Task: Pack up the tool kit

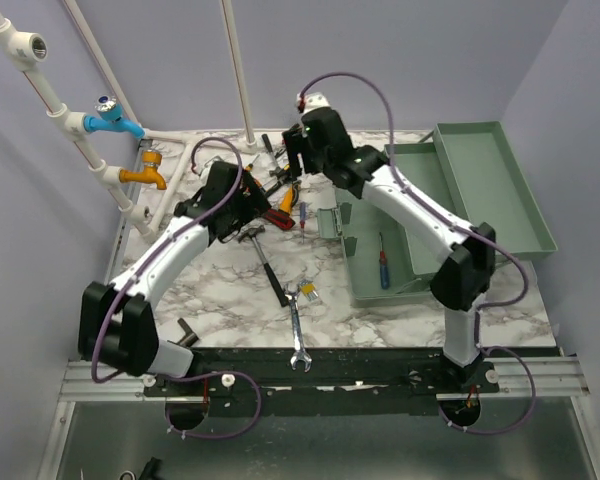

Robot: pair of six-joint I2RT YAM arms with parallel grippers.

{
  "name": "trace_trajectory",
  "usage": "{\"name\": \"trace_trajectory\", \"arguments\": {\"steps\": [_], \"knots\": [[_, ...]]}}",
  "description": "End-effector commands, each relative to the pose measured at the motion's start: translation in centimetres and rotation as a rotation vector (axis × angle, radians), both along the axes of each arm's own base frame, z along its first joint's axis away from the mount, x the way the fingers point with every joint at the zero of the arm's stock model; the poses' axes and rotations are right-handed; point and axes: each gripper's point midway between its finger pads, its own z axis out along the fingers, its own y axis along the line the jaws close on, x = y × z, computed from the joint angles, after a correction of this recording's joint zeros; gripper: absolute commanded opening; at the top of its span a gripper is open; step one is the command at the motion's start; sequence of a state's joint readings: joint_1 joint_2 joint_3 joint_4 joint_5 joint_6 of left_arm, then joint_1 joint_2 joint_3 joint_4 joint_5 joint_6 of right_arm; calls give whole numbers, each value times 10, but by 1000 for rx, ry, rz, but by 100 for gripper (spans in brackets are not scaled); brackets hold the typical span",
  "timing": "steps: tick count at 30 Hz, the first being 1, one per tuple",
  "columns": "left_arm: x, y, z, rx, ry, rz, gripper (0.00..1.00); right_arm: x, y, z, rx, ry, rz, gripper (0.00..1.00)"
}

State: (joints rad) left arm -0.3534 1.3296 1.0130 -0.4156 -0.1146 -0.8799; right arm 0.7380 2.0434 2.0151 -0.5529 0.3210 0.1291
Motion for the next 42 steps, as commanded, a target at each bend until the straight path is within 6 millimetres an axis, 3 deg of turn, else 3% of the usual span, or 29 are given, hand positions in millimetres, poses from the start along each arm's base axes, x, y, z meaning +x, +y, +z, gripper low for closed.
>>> {"name": "trace_trajectory", "arguments": {"steps": [1,6,13,25,26,28,33,37,39,42], "knots": [[11,-1,-9,28,207,97,98,-3,-44,75,76,-162,-140,77],[30,-1,-23,94,372,219,97,-17,-80,109,117,-237,-205,77],[56,-26,-51,79,459,267,96,-29,-112,139,176,-308,-246,78],[83,-50,-107,124,576,339,96,-33,-116,142,220,-316,-206,79],[83,-50,-112,127,586,345,94,-33,-117,143,224,-318,-206,79],[80,-46,-118,153,604,372,81,-32,-118,142,226,-316,-207,79],[73,-45,-120,151,617,387,78,-33,-120,142,243,-312,-201,79],[67,-46,-121,150,637,381,56,-35,-122,145,255,-318,-200,79],[62,-46,-123,143,649,382,53,-36,-125,146,258,-320,-204,79],[48,-44,-133,130,669,389,40,-38,-126,146,265,-321,-200,79]]}}
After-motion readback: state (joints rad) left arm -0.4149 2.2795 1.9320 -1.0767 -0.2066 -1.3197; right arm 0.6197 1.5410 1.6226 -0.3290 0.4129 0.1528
